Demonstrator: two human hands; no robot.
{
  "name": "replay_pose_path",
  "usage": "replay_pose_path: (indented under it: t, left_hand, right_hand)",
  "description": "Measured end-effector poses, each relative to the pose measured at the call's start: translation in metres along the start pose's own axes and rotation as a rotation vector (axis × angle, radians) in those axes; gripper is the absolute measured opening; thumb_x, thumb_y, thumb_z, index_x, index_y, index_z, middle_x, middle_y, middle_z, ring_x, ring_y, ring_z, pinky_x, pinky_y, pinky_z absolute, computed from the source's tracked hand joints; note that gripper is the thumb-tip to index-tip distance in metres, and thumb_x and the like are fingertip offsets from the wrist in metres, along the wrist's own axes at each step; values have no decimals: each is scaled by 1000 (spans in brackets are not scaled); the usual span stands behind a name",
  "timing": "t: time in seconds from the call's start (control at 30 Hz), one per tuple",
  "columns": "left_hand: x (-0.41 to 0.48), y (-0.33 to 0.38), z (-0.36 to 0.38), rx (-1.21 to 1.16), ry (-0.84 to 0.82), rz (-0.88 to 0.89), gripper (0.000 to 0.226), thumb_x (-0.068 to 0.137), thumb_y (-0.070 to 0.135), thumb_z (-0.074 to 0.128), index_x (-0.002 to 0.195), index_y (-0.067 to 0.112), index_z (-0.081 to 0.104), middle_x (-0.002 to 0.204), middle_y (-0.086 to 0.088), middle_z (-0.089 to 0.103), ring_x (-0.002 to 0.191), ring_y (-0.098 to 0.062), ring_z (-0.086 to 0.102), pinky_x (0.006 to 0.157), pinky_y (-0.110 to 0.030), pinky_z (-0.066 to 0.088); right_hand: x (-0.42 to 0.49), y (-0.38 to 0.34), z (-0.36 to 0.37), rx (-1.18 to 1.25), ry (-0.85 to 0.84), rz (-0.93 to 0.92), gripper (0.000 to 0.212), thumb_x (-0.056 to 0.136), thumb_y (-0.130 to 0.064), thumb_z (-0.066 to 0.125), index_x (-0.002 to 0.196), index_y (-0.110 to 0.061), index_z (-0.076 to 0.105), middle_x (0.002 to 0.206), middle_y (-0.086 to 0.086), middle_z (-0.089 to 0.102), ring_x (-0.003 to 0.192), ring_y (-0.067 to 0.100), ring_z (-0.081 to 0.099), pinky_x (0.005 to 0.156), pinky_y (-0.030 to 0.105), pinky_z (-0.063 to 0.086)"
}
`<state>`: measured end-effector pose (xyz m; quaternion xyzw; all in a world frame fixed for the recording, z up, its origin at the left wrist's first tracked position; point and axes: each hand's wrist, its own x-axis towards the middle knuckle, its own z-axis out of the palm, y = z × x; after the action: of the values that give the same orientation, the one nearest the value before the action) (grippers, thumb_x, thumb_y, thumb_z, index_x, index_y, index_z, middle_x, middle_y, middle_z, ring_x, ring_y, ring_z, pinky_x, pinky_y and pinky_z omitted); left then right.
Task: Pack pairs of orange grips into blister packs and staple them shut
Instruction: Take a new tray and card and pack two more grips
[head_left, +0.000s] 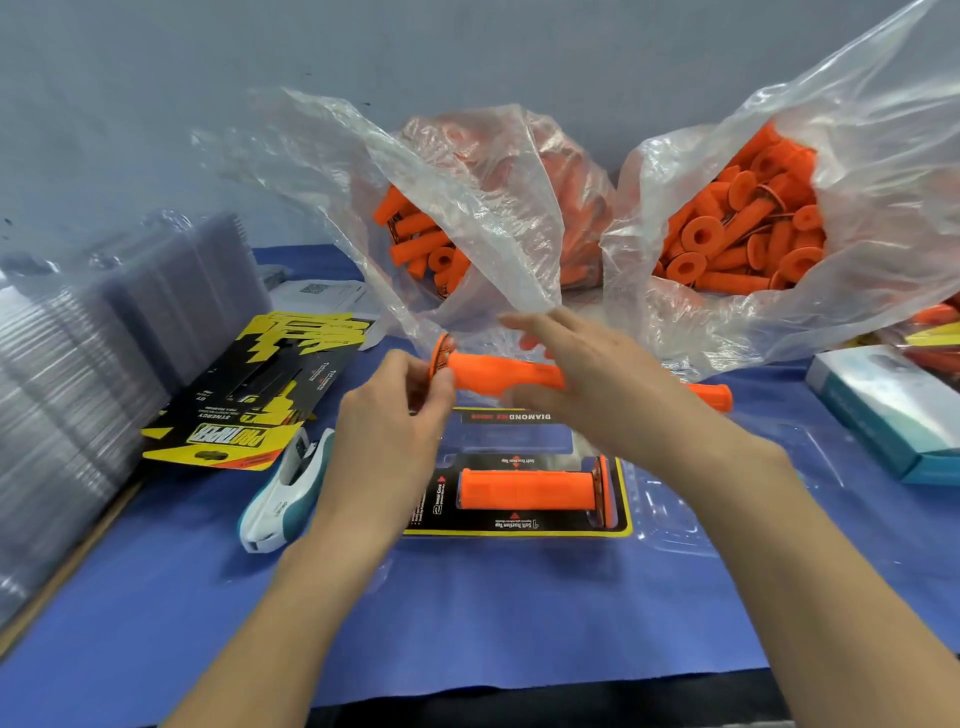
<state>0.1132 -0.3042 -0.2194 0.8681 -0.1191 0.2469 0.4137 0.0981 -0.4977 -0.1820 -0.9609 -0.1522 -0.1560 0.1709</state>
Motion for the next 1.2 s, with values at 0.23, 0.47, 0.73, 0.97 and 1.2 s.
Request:
replay_pose_path:
  t: [0.23,0.47,0.73,0.97,1.2]
  left_hand:
    - [5,-28,18,160,-169,-247,35,96,46,53,78,19,66,74,6,67,78,-22,61,64,-33,37]
    - [1,-19,22,235,-192,-230,33,95,45,52,75,21,63,71,8,66,75,-17,59,54,-30,35]
    - [0,-19,19,302,-249,-253,32,96,44,51,78,21,62,81,2,68,84,-25,61,72,-40,48]
    - [-3,-21,21,382,-236,-221,25,95,43,52,82,23,59,85,1,67,86,-25,59,68,-37,44]
    - [-7,-23,25,399,-301,-123,20,99,39,47,116,29,51,95,1,64,92,-24,59,68,-36,43]
  right_hand:
    - [-26,58,11,30,-91,220,28,96,-36,60,123,-30,63,114,-7,60,106,18,55,92,36,45]
    - [-32,64,22,-69,-152,196,23,97,-39,58,117,-33,66,95,-12,47,100,19,51,82,32,38]
    - [-40,63,21,-96,-213,217,33,95,-33,60,128,-35,58,121,-5,59,119,23,48,97,39,41]
    - [-42,59,21,-108,-234,208,24,97,-32,56,115,-44,66,100,-9,49,115,23,47,96,38,39]
    - [-46,57,21,-58,-200,198,26,100,-30,51,122,-39,62,113,-6,55,116,24,46,98,40,39]
